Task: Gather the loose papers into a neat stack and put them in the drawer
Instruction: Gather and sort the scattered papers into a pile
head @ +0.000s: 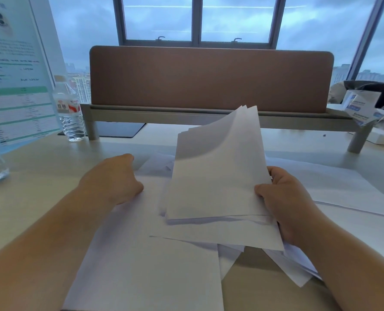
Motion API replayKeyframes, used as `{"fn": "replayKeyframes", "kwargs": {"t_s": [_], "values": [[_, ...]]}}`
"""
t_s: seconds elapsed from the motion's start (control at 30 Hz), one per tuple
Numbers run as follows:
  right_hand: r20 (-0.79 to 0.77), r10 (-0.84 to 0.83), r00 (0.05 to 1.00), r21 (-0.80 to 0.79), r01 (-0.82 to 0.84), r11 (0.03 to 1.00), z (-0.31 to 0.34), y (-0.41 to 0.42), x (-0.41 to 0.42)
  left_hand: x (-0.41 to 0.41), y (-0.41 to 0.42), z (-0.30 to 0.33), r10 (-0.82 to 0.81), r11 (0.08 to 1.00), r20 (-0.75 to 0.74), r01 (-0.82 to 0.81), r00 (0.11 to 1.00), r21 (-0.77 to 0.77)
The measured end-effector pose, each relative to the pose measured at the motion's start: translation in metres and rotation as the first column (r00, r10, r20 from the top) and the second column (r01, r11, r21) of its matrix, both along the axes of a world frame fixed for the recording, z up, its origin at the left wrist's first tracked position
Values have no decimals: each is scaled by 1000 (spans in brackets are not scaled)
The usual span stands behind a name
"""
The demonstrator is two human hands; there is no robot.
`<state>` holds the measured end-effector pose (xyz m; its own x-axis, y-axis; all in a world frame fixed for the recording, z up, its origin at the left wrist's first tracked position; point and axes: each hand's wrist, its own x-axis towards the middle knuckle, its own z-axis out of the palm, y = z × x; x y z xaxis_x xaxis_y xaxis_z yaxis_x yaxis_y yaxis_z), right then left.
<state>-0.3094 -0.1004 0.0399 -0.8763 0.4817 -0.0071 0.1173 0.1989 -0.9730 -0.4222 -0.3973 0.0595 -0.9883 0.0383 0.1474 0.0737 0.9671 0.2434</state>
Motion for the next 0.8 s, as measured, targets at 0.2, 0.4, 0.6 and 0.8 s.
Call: {"fn": "replayKeyframes", "kwargs": {"t_s": [0.2,0.4,0.6,0.8], "values": [[5,9,1000,-7,-9,1000,-2,1,-1,-2,5,-4,34,996,62,-28,998,-89],[-1,13,1000,-1,-13,1000,-2,1,-2,-7,-3,-4,47,990,173,-24,984,-138],[-1,15,1000,15,-15,1000,-3,0,0,-8,-1,-4,44,995,118,-34,992,-92],[-5,5,1000,33,-5,999,-3,-2,1,1,5,0,39,998,86,-34,996,-62]]}}
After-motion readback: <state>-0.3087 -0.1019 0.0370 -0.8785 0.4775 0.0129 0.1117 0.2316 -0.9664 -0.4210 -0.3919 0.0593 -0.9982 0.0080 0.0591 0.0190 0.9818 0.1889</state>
